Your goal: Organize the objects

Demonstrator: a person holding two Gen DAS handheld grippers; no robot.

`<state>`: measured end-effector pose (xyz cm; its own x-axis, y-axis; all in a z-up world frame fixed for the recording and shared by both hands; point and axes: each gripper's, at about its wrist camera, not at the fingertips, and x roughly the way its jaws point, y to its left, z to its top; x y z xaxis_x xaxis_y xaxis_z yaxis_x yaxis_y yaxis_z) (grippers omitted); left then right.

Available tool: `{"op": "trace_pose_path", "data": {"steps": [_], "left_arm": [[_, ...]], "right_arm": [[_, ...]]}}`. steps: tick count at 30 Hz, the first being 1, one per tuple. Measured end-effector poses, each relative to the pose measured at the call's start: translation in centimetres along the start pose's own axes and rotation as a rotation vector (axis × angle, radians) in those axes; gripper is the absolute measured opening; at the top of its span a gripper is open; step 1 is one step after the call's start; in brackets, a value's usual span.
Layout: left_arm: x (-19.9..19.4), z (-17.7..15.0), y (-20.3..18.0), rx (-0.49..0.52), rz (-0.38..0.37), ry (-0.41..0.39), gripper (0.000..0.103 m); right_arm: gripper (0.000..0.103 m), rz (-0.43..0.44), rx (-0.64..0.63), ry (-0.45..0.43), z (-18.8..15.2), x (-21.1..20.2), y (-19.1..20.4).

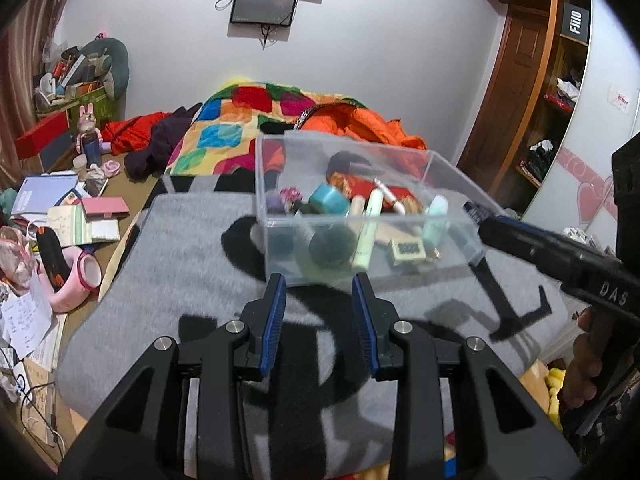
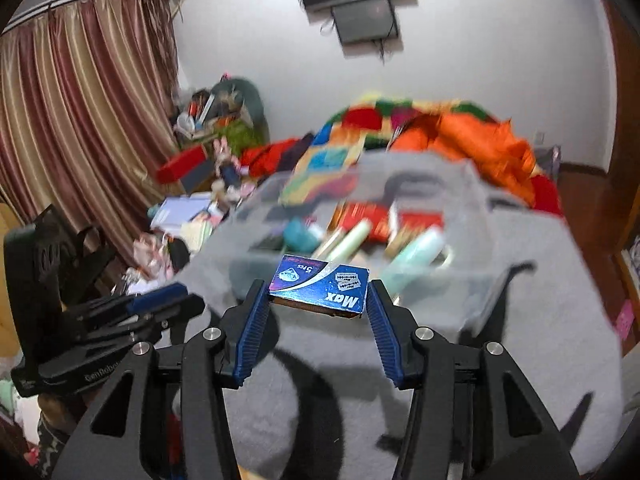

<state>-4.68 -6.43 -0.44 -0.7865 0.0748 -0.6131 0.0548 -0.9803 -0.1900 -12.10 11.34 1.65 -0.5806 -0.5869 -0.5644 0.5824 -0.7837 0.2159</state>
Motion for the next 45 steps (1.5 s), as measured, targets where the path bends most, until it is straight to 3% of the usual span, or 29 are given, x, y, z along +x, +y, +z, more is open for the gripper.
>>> {"op": "trace_pose_path", "data": {"steps": [5,9,14,20,29,34,40,45], "left_arm": [[0.0,1.7,-1.1,0.011,0.01,-0.045,0.034],[0.3,2.9,-1.8,0.024,0.041,-0.067,0.034],[1.1,3.4,-1.8,0.001,0.018,-0.051,0.034],[1.9,3.1,-2.2,0.003,0.005,-0.021,0.034],[1.5,3.1,-2.8,0.003,-0.004,-0.031,0.035],[0.7,2.9,-3.5,0.01,0.011,-0.056,0.063],[-0.1,2.6,-4.1,0.022,0.034,-0.074,0.087],[-0.5,2.1,-4.6,0.037,0.047,-0.076,0.095]], "right_arm": [[0.046,-0.073,-0.026,-0.004,1.8,1.2,-0.4],[0.046,-0.091,-0.015,0.043,2.6,3.5,-1.3],[0.047,-0.091,0.008,0.077,2.5,4.9,-2.4],[0.056,-0.087,-0.023,0.081,2.4,4.6,-1.9],[0.057,-0.057,-0.03,0.053,2.0,2.1,-1.8],[0.07,-0.074,-0.071,0.0,1.7,0.0,-1.3],[0.082,-0.102,-0.112,-0.043,1.1,-1.6,-0.9],[0.088,-0.12,-0.116,-0.047,0.3,-2.4,-1.2]]}}
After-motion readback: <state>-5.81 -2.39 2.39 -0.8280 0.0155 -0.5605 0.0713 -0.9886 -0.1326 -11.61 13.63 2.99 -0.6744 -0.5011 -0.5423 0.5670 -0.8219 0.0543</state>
